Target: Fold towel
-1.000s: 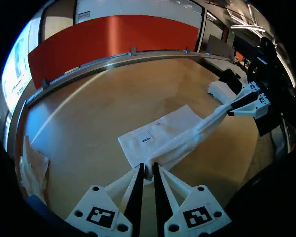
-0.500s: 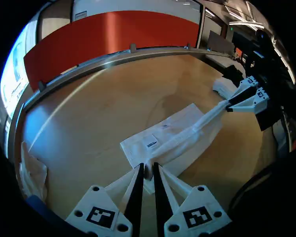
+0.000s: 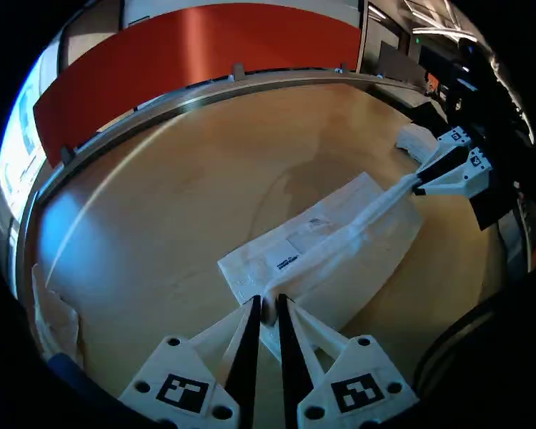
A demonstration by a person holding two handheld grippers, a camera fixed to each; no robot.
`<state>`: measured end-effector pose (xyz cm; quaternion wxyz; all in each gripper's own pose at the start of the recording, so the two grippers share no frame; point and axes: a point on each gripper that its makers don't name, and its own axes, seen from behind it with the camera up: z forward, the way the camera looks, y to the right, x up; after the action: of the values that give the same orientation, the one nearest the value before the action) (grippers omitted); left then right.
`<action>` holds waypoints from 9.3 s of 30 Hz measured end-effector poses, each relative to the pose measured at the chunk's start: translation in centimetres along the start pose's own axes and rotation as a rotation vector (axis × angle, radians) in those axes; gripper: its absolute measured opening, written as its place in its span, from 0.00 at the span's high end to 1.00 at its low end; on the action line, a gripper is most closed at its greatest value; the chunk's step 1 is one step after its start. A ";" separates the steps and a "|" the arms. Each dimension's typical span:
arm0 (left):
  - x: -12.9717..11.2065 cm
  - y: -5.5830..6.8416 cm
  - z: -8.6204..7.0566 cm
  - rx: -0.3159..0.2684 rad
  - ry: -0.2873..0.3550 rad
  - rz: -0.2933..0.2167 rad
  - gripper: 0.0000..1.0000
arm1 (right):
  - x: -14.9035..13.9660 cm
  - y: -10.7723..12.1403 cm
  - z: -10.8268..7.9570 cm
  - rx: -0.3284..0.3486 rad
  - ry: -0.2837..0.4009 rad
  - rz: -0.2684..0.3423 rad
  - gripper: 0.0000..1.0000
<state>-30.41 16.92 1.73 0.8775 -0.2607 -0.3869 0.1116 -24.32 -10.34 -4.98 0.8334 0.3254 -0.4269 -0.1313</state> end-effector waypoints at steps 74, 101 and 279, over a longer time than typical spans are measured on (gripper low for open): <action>-5.4 -2.6 -2.5 0.194 0.014 -0.188 0.02 | -4.4 0.8 -0.5 -0.092 0.012 0.045 0.00; -11.1 -4.2 -8.9 0.307 0.012 -0.343 0.02 | -8.0 0.0 1.4 0.017 -0.113 -0.113 0.28; -11.3 -4.7 -10.6 0.317 0.037 -0.357 0.02 | -7.7 -9.0 1.1 0.050 -0.076 -0.192 0.22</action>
<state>-30.26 4.59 -8.72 0.9202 -0.0494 -0.3882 0.0092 -29.30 -13.81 -15.20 0.7919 0.3804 -0.4281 -0.2121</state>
